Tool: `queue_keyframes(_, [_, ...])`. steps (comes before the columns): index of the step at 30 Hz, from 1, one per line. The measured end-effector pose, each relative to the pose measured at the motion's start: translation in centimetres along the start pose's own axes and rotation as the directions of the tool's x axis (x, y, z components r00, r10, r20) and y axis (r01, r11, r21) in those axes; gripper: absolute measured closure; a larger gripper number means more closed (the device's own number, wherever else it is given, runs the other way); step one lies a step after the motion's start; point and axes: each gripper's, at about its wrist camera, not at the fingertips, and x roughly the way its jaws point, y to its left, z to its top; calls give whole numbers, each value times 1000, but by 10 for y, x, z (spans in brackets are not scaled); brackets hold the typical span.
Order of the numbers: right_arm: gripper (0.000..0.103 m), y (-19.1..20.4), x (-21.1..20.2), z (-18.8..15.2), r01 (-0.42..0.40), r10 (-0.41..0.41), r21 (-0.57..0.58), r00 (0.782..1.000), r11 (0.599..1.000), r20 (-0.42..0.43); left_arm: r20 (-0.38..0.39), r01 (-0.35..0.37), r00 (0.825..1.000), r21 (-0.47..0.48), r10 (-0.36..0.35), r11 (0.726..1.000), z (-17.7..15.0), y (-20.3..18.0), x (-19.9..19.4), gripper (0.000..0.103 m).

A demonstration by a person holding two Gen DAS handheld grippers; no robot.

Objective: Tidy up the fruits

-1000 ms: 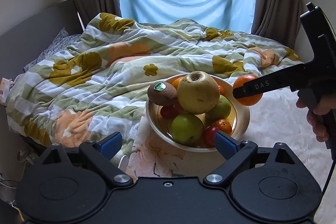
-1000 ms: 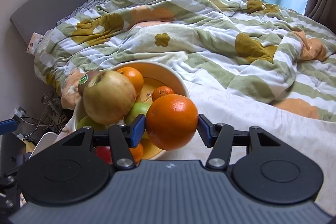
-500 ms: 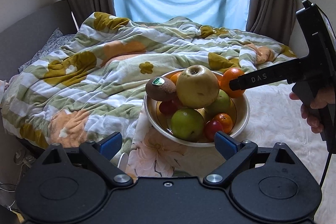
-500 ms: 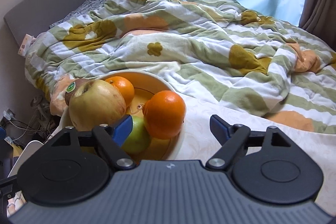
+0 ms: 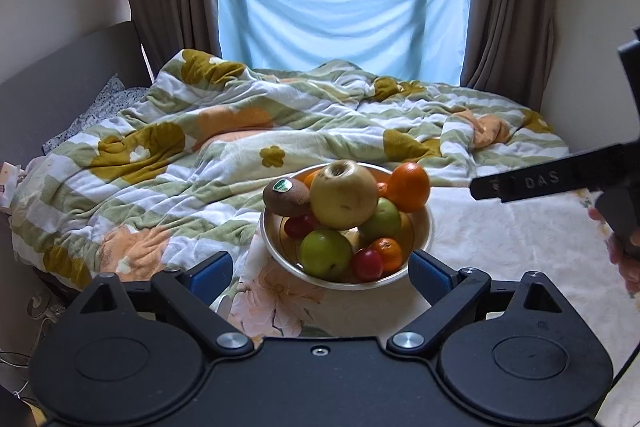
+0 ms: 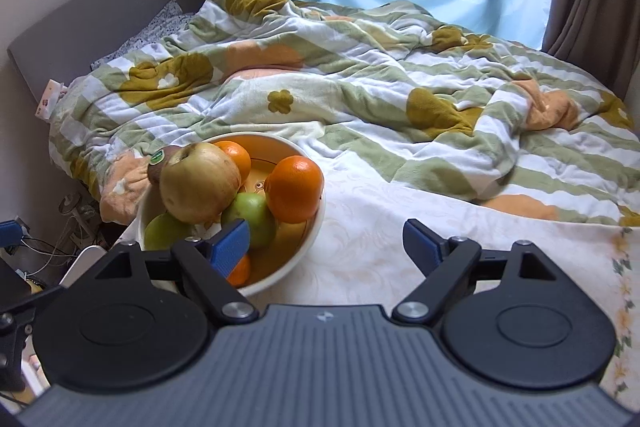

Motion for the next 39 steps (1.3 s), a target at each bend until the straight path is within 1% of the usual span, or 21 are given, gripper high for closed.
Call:
queue_keyframes(6, [3,-10,-78,-20,49,-49,25,998,999,32,19,31,999,-7,-31,1000,3,-19,-38,6])
queue_keyframes(11, [0,-22,-142,-46,109,-113,79,992,991,52,25,55,998,10,-55,998,-1,-38,-64,6])
queue_keyframes(14, [0,-28,-174,-66,152,-160,116,985,982,62,26,60,998,38,-61,997,-6,-50,-76,6])
queue_keyframes(15, [0,-30,-183,-72,167,-176,127,983,978,62,25,62,998,46,-63,997,-7,-53,-79,4])
queue_keyframes(16, [0,-30,-190,-77,183,-192,138,980,973,58,25,64,998,53,-66,997,-8,-55,-82,0])
queue_keyframes(18, [0,-32,-203,-90,212,-222,160,974,964,46,32,74,997,57,-76,996,-13,-60,-88,0])
queue_keyframes(20, [0,-34,-213,-102,228,-237,181,971,957,34,22,91,995,64,-92,994,-18,-64,-90,0])
queue_keyframes(25, [0,-37,-221,-129,264,-267,216,964,940,-18,-1,90,996,79,-90,993,-30,-72,-91,0])
queue_keyframes(28, [0,-34,-223,-140,289,-290,229,957,930,-30,-8,95,995,89,-95,991,-34,-74,-91,0])
queue_keyframes(32, [0,-34,-224,-147,294,-293,251,955,922,-42,-7,95,995,101,-95,990,-35,-75,-93,0])
queue_keyframes(39, [0,-35,-223,-148,303,-301,250,953,920,-48,-9,87,996,104,-86,991,-36,-73,-92,0])
